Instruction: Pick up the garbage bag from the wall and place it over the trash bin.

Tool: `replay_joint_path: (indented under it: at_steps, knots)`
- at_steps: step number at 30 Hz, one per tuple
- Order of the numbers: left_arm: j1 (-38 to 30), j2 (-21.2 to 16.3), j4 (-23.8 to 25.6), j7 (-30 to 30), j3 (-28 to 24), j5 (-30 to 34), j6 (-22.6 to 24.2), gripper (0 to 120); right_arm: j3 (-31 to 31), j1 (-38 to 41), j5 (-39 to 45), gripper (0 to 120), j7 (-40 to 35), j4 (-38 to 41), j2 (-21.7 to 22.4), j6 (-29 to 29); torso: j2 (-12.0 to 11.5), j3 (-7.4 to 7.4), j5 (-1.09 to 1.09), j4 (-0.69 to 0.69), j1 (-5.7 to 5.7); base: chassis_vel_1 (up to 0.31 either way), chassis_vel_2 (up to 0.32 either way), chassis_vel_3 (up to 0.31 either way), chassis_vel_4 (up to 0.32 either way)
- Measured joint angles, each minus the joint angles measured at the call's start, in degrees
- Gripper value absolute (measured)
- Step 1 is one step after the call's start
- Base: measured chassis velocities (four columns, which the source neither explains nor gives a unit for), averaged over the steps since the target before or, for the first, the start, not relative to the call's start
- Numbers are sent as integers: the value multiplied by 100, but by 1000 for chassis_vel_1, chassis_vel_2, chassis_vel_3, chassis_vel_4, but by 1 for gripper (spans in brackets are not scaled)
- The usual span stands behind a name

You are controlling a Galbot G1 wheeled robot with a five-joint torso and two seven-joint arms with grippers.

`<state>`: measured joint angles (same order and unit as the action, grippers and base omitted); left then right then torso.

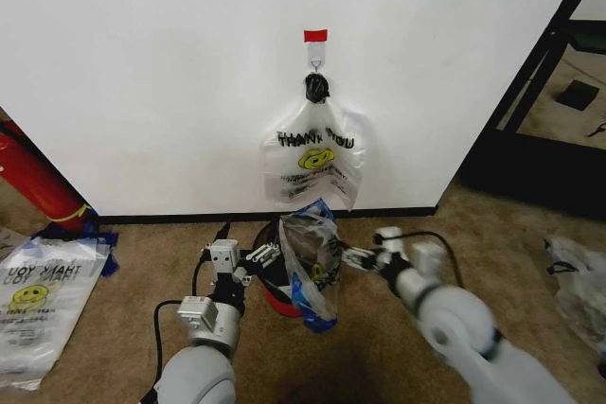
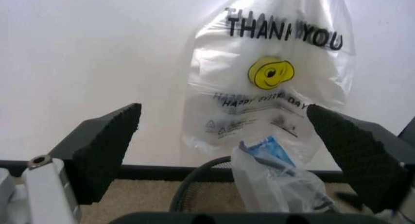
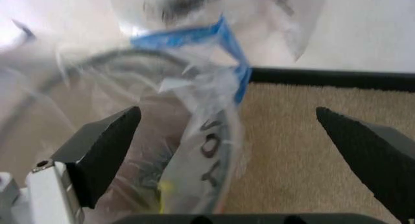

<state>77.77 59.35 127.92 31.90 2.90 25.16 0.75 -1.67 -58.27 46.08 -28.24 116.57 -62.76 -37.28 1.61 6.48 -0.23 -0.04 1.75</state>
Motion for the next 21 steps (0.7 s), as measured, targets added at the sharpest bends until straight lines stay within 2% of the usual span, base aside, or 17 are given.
replay_joint_path:
  at_steps: [3,8,16,21]
  knots:
    - [-3,42,-37,5,-13,-2,0,100,313,253,86,100,-537,-165,-194,-283,0,0,-1,-1,0,0,0,0,0]
    - [-19,50,-80,14,-22,-1,-8,100,467,429,428,100,-1075,-323,-368,-476,0,-1,-1,-1,0,0,0,0,0]
    - [-27,69,-88,34,-26,15,-10,100,523,485,533,100,-1352,-645,-618,-490,0,-1,-1,-1,-1,0,0,0,0]
    - [-1,91,-75,54,-17,33,-14,100,495,434,570,89,-1457,-741,-715,-489,0,-1,-1,-1,-1,0,0,0,0]
